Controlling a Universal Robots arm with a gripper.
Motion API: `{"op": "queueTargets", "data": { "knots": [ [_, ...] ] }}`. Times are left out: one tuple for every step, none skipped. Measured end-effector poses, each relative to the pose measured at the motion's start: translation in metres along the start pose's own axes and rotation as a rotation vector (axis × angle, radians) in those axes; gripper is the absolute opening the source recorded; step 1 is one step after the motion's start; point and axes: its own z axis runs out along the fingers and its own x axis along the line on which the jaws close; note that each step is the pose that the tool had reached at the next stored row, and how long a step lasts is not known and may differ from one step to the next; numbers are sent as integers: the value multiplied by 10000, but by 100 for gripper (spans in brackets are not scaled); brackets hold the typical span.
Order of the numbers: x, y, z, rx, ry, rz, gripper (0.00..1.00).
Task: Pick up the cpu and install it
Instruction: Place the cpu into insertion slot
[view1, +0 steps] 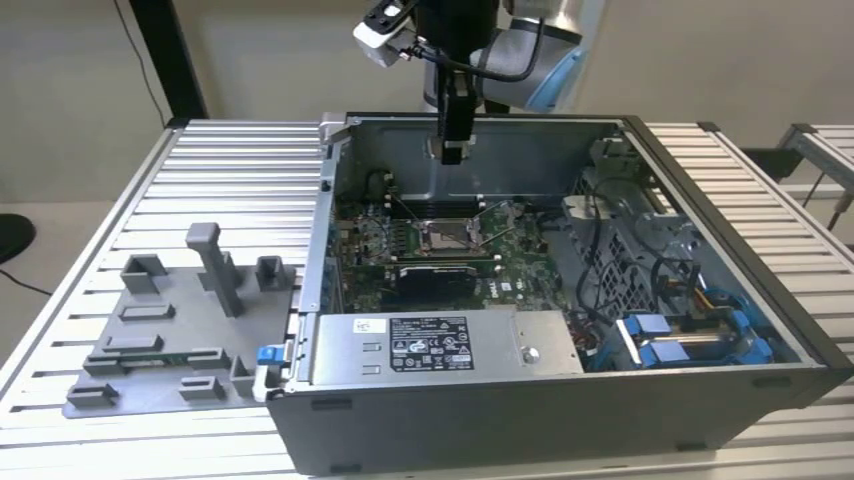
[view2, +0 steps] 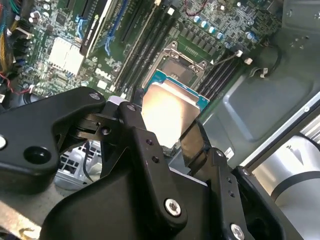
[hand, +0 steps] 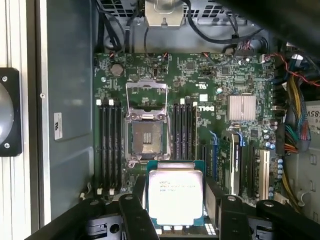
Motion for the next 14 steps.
{"op": "queueTargets", "data": {
  "knots": [
    [0,-1,18,-1,1,0,0],
    [1,-1,37,-1,2,0,0],
    [1,-2,55,-1,0,0,0],
    [1,-2,73,-1,0,0,0],
    [1,-3,91,0,0,-1,0],
    [1,-4,113,0,0,-1,0],
    [2,-4,131,-1,-2,-1,0],
    [2,-5,150,-2,-12,1,0],
    [2,-6,168,-2,-28,1,0],
    [3,-7,185,-1,-36,-1,0],
    [5,-7,204,-2,-42,-1,0],
    [7,-8,223,-3,-45,-2,0],
    [12,-8,239,-3,-47,-1,0],
    [20,-9,257,-2,-49,-1,0]
  ]
}}
